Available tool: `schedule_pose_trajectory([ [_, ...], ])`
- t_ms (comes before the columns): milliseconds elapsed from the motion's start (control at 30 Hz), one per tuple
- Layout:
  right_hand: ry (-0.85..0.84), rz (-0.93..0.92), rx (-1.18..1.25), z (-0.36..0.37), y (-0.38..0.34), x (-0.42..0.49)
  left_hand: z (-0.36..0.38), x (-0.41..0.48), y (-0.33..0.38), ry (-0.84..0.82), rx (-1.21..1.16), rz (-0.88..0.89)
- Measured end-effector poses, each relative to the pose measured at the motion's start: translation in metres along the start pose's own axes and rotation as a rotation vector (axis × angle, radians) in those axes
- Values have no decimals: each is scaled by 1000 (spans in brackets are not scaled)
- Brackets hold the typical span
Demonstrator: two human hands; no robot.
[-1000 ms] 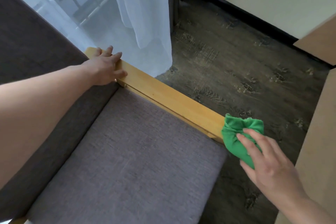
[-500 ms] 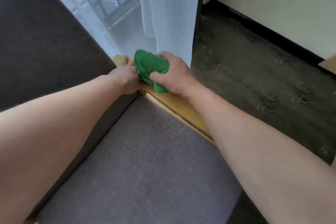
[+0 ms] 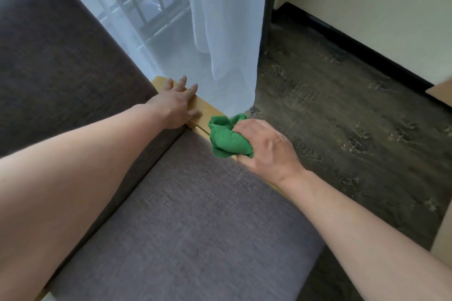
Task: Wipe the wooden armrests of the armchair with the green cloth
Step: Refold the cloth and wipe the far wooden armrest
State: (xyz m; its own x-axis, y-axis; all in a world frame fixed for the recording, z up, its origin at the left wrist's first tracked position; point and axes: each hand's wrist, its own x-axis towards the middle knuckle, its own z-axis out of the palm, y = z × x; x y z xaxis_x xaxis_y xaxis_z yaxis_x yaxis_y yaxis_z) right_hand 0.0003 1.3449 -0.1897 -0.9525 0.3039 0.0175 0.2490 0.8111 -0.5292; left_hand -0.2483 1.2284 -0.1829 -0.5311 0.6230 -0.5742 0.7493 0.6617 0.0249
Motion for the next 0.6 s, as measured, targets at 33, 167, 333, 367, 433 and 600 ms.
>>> schedule_pose_trajectory([
  [33,-7,-11,-14,-1,3,-6,-1,-3,2,11,1,-11],
  [167,-35,-22,-67,-9,12,-27,0,2,-6,-49,28,33],
  [333,-42,-32,-129,-20,26,-58,2,1,-2,-2,26,10],
  [367,-47,-29,-141,-22,29,-65,3,-1,0,-1,4,-1],
  [433,-53,-25,-164,-26,37,-79,1,-6,4,17,-70,-35],
  [600,-65,8,-194,-37,52,-119,0,-11,10,34,-107,-43],
])
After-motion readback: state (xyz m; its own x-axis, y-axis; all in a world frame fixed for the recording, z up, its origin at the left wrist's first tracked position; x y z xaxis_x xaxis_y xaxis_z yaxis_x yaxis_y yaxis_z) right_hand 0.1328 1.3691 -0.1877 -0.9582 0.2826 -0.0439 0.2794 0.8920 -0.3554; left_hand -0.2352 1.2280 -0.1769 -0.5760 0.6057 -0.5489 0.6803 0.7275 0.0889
